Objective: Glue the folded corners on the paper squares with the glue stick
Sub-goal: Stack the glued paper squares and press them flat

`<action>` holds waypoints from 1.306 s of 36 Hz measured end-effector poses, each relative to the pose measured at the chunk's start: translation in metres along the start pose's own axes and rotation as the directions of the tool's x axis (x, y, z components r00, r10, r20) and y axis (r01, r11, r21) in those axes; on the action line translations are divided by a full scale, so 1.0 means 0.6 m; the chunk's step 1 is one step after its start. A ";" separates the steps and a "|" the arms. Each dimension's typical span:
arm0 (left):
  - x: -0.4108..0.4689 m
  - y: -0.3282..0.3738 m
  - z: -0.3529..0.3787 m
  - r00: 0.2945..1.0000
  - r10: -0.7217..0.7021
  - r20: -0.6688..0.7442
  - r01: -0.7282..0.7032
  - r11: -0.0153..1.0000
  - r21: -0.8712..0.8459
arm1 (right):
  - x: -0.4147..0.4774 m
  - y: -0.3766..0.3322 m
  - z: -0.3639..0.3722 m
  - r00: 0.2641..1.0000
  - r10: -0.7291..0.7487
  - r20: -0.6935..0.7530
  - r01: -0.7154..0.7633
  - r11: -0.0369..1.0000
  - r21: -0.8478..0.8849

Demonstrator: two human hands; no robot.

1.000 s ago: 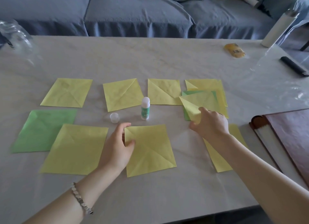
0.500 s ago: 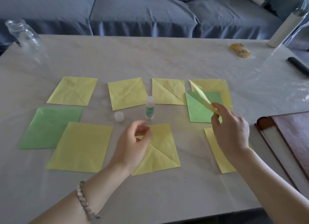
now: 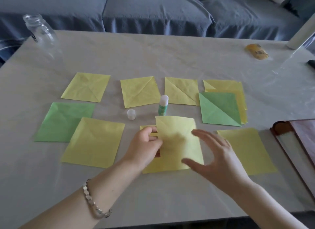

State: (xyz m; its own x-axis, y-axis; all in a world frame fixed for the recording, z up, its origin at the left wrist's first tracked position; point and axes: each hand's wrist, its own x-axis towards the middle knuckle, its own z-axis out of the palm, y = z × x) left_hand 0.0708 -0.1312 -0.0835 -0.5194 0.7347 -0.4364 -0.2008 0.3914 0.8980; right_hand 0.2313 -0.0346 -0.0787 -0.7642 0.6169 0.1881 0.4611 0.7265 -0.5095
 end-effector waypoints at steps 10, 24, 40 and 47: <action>-0.017 -0.008 -0.028 0.992 0.099 0.074 -0.100 0.995 0.017 | 0.025 0.004 0.018 0.775 0.546 0.318 -0.611 0.517 0.599; 0.005 -0.083 -0.069 0.855 0.507 -0.111 -0.295 0.651 0.699 | 0.040 0.015 0.031 0.781 0.562 0.274 -0.562 0.438 0.702; 0.020 -0.134 -0.076 0.804 0.593 0.047 -0.323 0.369 0.871 | 0.057 0.012 0.072 0.777 0.565 0.280 -0.593 0.504 0.628; 0.024 -0.141 -0.077 0.792 0.608 0.052 -0.325 0.349 0.879 | 0.059 0.006 0.082 0.795 0.559 0.236 -0.569 0.552 0.609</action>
State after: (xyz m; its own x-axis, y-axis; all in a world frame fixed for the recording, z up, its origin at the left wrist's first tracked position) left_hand 0.0419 -0.1792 -0.1632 -0.4901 0.8491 0.1972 0.8291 0.3843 0.4060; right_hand 0.1835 -0.0249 -0.1153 -0.4563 0.8249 -0.3337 0.4147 -0.1346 -0.9000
